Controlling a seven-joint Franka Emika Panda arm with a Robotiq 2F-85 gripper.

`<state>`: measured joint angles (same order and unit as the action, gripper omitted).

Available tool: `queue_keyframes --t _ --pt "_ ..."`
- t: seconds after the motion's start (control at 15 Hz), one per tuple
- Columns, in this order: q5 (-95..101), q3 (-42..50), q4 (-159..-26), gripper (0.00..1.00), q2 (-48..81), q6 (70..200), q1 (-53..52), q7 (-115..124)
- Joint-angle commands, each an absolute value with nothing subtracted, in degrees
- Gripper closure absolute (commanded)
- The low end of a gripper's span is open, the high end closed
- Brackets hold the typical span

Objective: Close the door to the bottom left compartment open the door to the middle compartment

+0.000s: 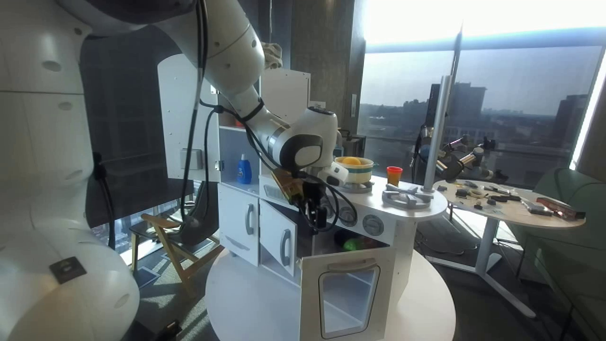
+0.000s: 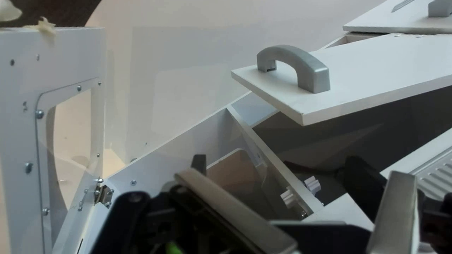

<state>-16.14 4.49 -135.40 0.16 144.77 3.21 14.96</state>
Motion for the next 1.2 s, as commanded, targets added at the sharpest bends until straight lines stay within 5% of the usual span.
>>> queue_keyframes --t 0.0,1.13 --pt "-18.32 4.78 -131.42 0.0 4.7 146.09 4.13 15.63" --pt "-6.94 1.24 -139.42 0.0 2.01 138.22 1.01 6.51"
